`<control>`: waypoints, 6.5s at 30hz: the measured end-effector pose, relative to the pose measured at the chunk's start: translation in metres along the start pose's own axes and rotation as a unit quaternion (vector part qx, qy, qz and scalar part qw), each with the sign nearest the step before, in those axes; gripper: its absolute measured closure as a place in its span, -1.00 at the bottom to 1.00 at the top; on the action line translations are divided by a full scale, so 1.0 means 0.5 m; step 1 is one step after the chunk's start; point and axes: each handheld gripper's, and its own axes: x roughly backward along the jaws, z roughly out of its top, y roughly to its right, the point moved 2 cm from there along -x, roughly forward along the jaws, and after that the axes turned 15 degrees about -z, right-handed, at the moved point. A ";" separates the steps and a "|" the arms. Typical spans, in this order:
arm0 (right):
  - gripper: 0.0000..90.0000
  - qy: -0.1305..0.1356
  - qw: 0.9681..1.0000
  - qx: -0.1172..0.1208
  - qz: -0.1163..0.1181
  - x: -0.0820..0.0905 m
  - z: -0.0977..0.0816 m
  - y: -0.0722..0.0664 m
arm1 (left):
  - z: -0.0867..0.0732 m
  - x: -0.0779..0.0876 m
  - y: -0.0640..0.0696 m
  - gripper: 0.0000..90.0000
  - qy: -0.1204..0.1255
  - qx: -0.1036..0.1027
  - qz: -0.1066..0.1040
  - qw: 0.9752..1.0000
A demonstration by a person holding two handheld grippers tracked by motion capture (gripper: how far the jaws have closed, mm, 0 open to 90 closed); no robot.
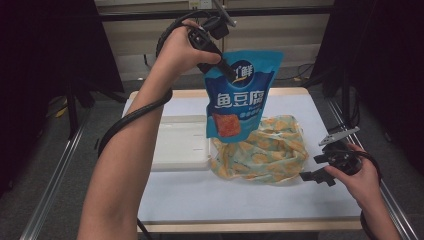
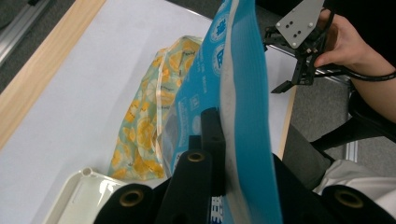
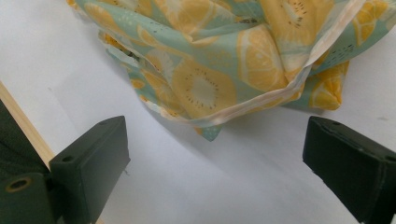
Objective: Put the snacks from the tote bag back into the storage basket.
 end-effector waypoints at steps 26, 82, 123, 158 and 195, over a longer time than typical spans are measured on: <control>-0.86 -0.008 1.000 0.003 0.002 -0.004 0.000 -0.005 | -0.061 0.054 -0.014 1.00 0.002 0.029 0.013 0.999; -0.86 -0.015 1.000 0.005 0.004 -0.012 0.000 -0.011 | -0.180 0.116 -0.048 1.00 0.003 0.049 0.036 0.998; -0.87 -0.022 1.000 -0.001 0.004 -0.011 -0.002 -0.014 | -0.253 0.069 -0.106 1.00 -0.003 0.059 0.031 0.998; -0.87 -0.024 1.000 0.005 0.006 -0.015 -0.003 -0.015 | -0.305 0.024 -0.150 1.00 -0.040 0.038 0.021 0.998; -0.88 -0.026 1.000 0.010 0.008 -0.017 0.000 -0.022 | -0.385 0.060 -0.115 -0.05 0.011 0.101 0.049 0.994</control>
